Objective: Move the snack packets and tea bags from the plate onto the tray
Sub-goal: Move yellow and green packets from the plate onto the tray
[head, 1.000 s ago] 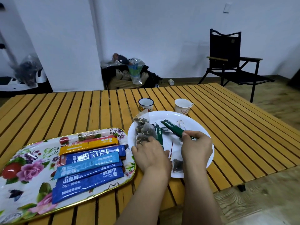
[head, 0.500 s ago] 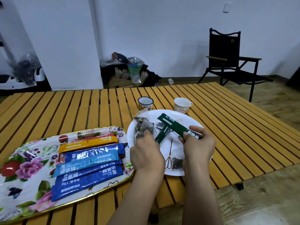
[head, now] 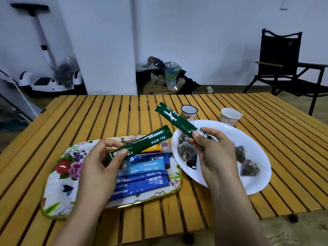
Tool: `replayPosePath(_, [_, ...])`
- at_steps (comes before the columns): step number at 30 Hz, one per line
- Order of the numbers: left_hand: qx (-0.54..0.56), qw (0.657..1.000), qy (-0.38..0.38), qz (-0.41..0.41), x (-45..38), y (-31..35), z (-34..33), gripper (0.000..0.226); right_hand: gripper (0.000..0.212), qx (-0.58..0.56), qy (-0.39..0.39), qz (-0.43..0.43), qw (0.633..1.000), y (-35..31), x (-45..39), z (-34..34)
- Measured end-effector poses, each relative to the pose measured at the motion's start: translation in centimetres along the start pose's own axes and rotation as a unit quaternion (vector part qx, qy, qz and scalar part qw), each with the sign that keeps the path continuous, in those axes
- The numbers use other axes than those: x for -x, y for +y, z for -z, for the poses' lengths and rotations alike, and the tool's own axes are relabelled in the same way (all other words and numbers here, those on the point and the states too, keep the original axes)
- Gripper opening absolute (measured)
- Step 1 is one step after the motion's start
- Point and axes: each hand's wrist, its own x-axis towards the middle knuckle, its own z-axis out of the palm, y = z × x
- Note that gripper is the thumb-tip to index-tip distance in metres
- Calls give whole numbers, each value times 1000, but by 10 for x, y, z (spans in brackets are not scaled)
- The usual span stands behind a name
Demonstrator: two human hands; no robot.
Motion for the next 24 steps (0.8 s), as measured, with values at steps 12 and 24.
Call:
replayPosePath(12, [-125, 991, 37, 31, -43, -54, 13, 17, 13, 194, -89, -20, 977, 38, -15, -36])
replayPosePath(24, [-113, 993, 7, 34, -39, -47, 1, 47, 18, 382, -123, 38, 915, 62, -10, -42])
